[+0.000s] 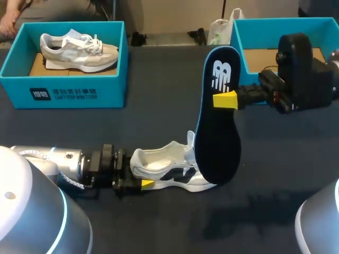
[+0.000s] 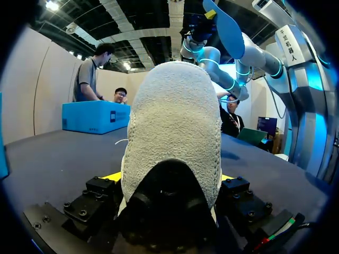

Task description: Take the shoe out of the shoebox, open the shoe tongue, remove and reinsert the insole, then place the shoe into the shoebox

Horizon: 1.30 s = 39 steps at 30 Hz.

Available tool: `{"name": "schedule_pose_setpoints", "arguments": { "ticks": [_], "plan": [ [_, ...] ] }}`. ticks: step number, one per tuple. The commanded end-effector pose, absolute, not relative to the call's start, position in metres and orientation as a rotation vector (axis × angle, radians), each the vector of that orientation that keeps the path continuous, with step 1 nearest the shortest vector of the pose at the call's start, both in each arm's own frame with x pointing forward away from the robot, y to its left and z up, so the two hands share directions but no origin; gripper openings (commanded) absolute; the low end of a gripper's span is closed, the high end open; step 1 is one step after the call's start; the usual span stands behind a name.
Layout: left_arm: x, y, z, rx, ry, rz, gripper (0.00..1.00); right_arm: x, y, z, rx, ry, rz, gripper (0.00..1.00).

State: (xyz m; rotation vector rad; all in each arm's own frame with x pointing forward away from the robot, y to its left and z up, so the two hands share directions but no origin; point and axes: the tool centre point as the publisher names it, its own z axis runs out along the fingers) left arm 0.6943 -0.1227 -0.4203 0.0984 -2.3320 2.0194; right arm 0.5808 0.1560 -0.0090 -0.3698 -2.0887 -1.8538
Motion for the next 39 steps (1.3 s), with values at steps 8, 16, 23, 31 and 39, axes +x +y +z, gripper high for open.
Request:
{"name": "schedule_pose_setpoints", "arguments": {
  "ticks": [8, 16, 23, 31, 39],
  "plan": [
    [0.693, -0.124, -0.42, 0.101, -2.334, 2.019, 0.0, 0.594, 0.157, -0.012, -0.392, -2.064, -1.824, 0.0],
    [0.693, -0.124, -0.42, 0.101, -2.334, 2.019, 0.0, 0.594, 0.156, -0.013, -0.413, -2.059, -1.817, 0.0],
    [0.696, -0.119, -0.417, 0.146, -2.327, 2.029, 0.92, 0.594, 0.156, -0.013, -0.413, -2.059, -1.817, 0.0],
    [0.694, -0.109, -0.412, 0.109, -2.372, 1.982, 1.0, 0.594, 0.156, -0.013, -0.413, -2.059, -1.817, 0.0],
    [0.694, -0.096, -0.41, 0.106, -2.431, 1.898, 1.0, 0.594, 0.156, -0.013, -0.413, -2.059, -1.817, 0.0]
  ]
}}
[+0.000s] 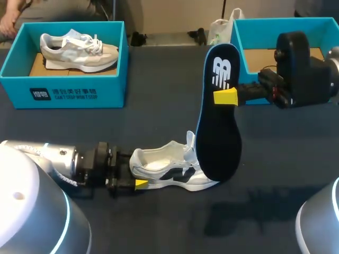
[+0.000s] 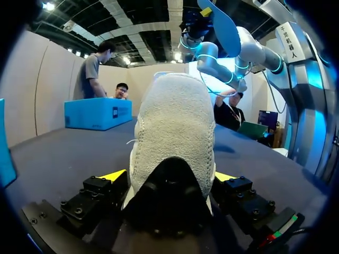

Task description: Take the shoe out of the shoebox, open the shoe tongue, remove and reinsert the insole, then place the shoe into the shoebox

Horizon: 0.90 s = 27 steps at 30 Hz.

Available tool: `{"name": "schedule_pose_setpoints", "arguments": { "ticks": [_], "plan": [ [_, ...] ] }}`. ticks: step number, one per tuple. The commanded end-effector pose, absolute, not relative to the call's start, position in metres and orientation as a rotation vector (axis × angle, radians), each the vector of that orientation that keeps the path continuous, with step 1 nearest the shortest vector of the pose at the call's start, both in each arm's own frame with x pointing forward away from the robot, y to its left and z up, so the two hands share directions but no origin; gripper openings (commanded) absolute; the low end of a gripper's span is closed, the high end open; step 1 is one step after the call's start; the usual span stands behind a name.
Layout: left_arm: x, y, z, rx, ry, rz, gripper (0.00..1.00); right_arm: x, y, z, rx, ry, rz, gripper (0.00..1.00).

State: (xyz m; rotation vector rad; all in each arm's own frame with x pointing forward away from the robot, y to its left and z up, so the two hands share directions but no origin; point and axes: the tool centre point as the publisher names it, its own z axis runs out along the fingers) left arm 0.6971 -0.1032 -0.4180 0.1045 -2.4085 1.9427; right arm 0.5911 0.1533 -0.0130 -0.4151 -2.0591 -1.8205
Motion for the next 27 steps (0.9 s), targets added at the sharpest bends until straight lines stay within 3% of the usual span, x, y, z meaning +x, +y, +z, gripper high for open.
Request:
{"name": "schedule_pose_setpoints", "arguments": {
  "ticks": [1, 27],
  "plan": [
    [0.694, -0.095, -0.41, 0.105, -2.435, 1.886, 1.0, 0.594, 0.156, -0.013, -0.413, -2.059, -1.817, 0.0],
    [0.695, -0.057, -0.408, 0.115, -2.796, 1.183, 1.0, 0.594, 0.156, -0.013, -0.413, -2.059, -1.817, 0.0]
  ]
}}
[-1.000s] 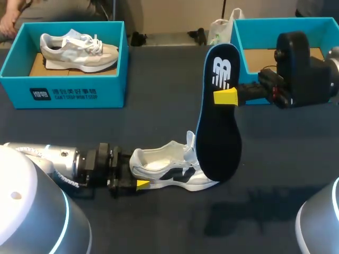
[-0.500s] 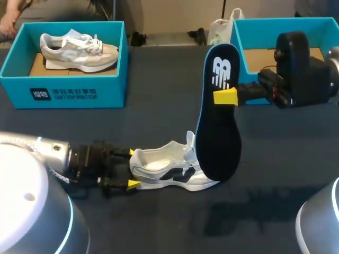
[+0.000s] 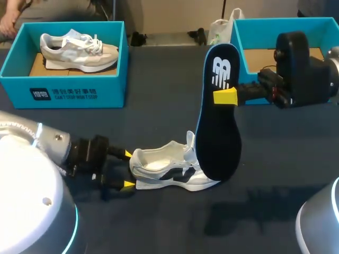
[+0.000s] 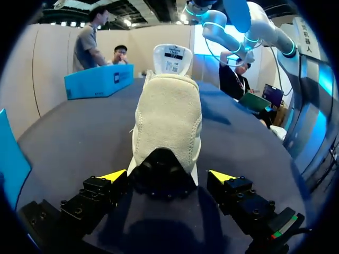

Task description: Take the shoe out of the shoebox, open the shoe tongue, remove and reinsert the insole, then place the shoe into the shoebox

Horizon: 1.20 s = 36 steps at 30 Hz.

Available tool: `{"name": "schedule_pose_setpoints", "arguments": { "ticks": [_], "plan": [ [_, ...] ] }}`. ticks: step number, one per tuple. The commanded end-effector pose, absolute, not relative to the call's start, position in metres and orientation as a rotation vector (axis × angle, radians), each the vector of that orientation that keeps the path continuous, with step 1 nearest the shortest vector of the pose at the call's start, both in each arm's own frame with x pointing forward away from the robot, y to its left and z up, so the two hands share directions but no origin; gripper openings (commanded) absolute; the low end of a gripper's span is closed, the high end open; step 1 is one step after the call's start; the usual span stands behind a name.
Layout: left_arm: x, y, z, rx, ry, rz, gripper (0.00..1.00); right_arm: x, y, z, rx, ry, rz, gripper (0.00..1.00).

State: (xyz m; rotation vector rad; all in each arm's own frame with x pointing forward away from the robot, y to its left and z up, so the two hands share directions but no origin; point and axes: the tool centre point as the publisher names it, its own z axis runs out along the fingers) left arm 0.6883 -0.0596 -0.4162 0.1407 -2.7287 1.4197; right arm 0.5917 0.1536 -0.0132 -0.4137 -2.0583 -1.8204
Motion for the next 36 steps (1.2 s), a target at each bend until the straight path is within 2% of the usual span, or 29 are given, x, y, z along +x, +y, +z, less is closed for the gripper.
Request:
{"name": "schedule_pose_setpoints", "arguments": {
  "ticks": [1, 13, 31, 36],
  "plan": [
    [0.695, -0.057, -0.408, 0.115, -2.796, 1.183, 1.0, 0.594, 0.156, -0.013, -0.413, -2.059, -1.817, 0.0],
    [0.695, -0.057, -0.408, 0.115, -2.796, 1.183, 1.0, 0.594, 0.156, -0.013, -0.413, -2.059, -1.817, 0.0],
    [0.701, -0.07, -0.38, 0.043, -3.042, 0.574, 1.0, 0.594, 0.156, -0.013, -0.413, -2.059, -1.817, 0.0],
    [0.702, -0.069, -0.371, 0.023, -3.08, 0.528, 1.0, 0.594, 0.156, -0.013, -0.413, -2.059, -1.817, 0.0]
  ]
}}
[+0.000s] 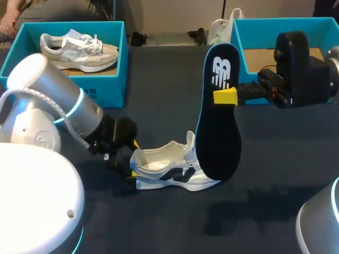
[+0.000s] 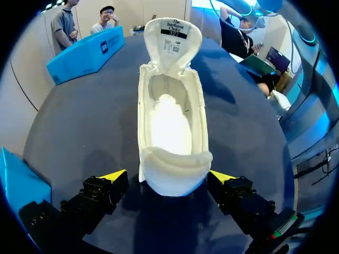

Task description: Take the shoe out of the shoebox, open the shoe tongue, remove and reinsert the insole, then place the shoe into the shoebox

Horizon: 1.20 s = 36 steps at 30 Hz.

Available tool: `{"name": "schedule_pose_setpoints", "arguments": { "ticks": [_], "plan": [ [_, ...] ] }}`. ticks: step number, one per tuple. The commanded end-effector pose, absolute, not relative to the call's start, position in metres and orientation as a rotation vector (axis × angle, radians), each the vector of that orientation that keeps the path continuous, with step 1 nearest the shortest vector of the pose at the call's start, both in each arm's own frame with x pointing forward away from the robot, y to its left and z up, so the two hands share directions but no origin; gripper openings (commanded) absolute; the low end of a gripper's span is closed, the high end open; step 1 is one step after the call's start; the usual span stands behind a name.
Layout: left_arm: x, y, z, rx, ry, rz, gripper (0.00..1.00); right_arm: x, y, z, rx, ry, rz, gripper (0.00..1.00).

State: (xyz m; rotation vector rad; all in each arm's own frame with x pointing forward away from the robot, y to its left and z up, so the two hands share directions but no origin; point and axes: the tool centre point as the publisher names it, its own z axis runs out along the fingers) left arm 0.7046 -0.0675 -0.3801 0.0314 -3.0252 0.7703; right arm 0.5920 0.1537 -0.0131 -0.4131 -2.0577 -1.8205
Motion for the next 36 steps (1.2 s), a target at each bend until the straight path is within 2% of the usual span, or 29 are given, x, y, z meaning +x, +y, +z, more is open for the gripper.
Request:
{"name": "schedule_pose_setpoints", "arguments": {
  "ticks": [1, 12, 27, 36],
  "plan": [
    [0.703, -0.069, -0.37, 0.032, -3.087, 0.502, 1.0, 0.594, 0.156, -0.013, -0.413, -2.059, -1.817, 0.0],
    [0.703, -0.073, -0.358, 0.061, -3.133, 0.282, 1.0, 0.594, 0.156, -0.013, -0.413, -2.059, -1.817, 0.0],
    [0.701, -0.083, -0.355, 0.004, -3.13, 0.189, 1.0, 0.594, 0.156, -0.013, -0.413, -2.059, -1.817, 0.0],
    [0.699, -0.092, -0.324, -0.09, -3.116, 0.251, 1.0, 0.594, 0.156, -0.013, -0.413, -2.059, -1.817, 0.0]
  ]
}}
